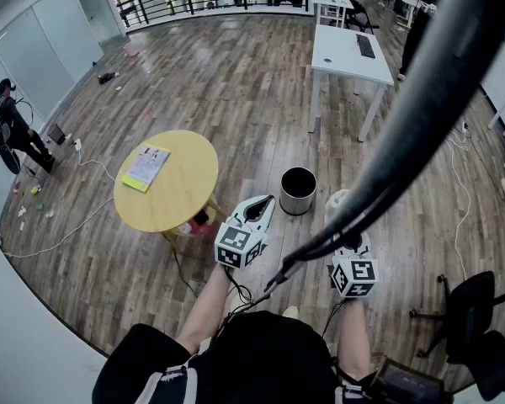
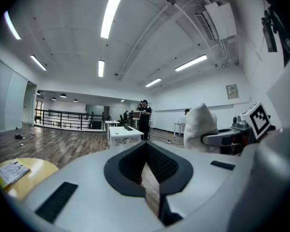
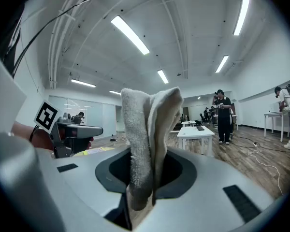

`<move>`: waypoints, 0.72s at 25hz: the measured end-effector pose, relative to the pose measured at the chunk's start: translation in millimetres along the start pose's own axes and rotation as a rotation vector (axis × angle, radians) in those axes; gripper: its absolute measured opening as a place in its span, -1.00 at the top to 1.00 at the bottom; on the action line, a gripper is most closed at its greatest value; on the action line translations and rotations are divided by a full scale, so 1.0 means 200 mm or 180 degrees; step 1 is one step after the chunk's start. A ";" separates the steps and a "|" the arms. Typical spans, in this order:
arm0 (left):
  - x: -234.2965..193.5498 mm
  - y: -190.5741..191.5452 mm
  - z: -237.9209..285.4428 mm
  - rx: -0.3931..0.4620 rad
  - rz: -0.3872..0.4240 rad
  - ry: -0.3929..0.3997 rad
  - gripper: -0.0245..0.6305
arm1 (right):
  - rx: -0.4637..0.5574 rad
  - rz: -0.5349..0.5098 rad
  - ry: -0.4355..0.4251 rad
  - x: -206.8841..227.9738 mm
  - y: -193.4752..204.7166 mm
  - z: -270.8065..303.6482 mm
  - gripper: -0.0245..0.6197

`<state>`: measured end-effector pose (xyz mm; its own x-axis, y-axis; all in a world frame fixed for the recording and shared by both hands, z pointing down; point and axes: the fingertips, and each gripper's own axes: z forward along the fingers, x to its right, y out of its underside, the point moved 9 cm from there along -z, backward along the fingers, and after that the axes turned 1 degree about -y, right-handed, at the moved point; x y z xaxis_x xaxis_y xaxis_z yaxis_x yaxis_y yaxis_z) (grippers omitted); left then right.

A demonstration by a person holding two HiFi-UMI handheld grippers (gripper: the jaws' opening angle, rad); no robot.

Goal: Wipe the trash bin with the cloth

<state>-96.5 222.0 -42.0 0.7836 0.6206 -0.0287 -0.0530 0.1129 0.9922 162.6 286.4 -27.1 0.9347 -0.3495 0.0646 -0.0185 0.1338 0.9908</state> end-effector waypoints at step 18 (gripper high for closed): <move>-0.15 0.05 0.19 -0.0041 -0.0063 -0.0066 0.94 | -0.0064 0.0123 -0.0053 0.11 0.06 0.22 0.63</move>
<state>-97.8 175.5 -27.5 0.7973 0.6018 -0.0457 -0.0453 0.1351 0.9898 166.6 239.0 -8.6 0.9274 -0.3591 0.1050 -0.0472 0.1660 0.9850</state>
